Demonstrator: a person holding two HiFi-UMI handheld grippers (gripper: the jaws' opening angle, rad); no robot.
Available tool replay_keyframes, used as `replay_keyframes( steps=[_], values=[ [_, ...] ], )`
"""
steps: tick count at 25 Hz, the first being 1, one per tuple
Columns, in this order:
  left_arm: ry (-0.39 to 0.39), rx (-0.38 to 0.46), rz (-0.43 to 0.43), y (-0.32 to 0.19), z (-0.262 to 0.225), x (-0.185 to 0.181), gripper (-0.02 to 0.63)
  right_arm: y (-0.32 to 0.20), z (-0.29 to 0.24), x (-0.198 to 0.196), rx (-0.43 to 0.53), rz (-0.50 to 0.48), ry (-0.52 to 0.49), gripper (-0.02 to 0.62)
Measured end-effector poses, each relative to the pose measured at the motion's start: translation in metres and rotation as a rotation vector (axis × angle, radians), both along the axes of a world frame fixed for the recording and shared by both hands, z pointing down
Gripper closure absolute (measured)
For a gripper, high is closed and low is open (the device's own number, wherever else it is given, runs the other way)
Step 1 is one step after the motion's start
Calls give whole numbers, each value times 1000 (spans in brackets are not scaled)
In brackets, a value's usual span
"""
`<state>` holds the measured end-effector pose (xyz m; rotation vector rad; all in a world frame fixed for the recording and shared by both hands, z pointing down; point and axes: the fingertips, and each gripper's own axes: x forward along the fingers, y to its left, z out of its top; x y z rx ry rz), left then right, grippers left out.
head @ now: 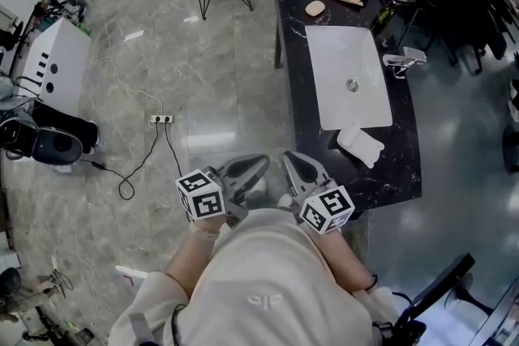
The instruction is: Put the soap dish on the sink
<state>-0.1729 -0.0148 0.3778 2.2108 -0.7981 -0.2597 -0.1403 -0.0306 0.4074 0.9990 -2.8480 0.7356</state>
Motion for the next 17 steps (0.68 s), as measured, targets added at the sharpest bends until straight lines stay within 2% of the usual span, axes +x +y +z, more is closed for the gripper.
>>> replay_keyframes(
  steps=[13, 17],
  values=[
    [15, -22, -8, -1, 8, -1, 598, 0, 8, 1, -16, 3, 7, 575],
    [-15, -30, 11, 0, 11, 2, 598, 0, 9, 0, -19, 0, 8, 575]
  ],
)
